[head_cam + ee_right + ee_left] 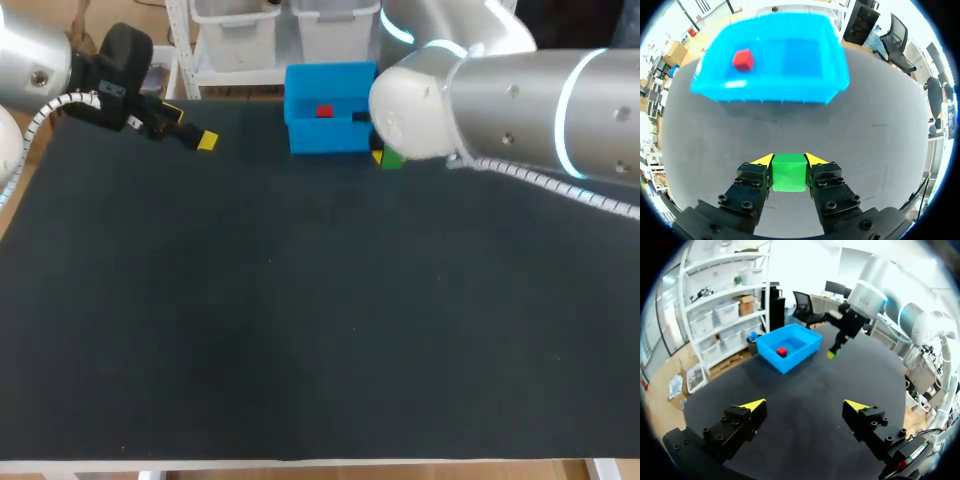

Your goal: Use the left arm to pick the red cube and place it into the blue plastic box first, then use the right arm to grasp the green cube and put it into the same blue plastic box after the first action is fully finished.

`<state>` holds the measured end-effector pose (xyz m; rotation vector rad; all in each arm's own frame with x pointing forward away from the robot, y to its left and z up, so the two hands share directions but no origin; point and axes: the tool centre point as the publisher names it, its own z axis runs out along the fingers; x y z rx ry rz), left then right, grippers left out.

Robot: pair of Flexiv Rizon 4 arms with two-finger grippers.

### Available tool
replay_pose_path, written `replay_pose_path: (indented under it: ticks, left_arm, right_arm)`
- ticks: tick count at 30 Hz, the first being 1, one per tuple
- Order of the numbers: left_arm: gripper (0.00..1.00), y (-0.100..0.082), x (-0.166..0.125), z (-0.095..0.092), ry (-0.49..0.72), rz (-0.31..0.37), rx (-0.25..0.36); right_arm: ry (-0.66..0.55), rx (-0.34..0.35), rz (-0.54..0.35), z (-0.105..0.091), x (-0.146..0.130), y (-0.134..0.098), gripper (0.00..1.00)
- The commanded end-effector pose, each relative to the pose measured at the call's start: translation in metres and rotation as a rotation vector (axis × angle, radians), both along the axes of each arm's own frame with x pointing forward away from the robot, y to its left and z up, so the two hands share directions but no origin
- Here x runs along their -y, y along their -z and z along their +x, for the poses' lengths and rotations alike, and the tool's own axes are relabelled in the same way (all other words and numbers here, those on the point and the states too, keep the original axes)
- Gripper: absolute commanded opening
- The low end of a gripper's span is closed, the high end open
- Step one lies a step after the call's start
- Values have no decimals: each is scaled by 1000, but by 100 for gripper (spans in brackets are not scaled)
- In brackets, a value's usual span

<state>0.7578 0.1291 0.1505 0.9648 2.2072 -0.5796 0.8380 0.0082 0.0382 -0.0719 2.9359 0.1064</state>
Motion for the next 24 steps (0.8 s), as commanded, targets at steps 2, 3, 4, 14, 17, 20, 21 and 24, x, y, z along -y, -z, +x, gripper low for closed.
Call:
replay_pose_path:
  ticks: [2,3,4,14,17,20,21,24]
  left_arm:
    - [100,1,-1,1,4,-5,3]
    - [100,1,-1,1,4,-5,3]
    - [100,1,-1,1,4,-5,3]
    - [100,1,-1,1,4,-5,3]
    - [100,1,-1,1,4,-5,3]
    - [100,1,-1,1,4,-5,3]
    - [100,1,-1,1,4,-5,3]
    - [100,1,-1,1,4,-5,3]
  right_arm:
    - [-4,102,29,-13,11,-49,0]
    - [-7,114,33,-11,11,-55,0]
    - [-11,127,33,-10,10,-63,0]
    - [-39,243,64,-2,2,-107,0]
    - [-57,353,94,3,-1,-110,0]
    - [-60,403,121,5,-2,-111,0]
    - [-60,403,121,5,-2,-111,0]
    - [-60,403,121,5,-2,-111,0]
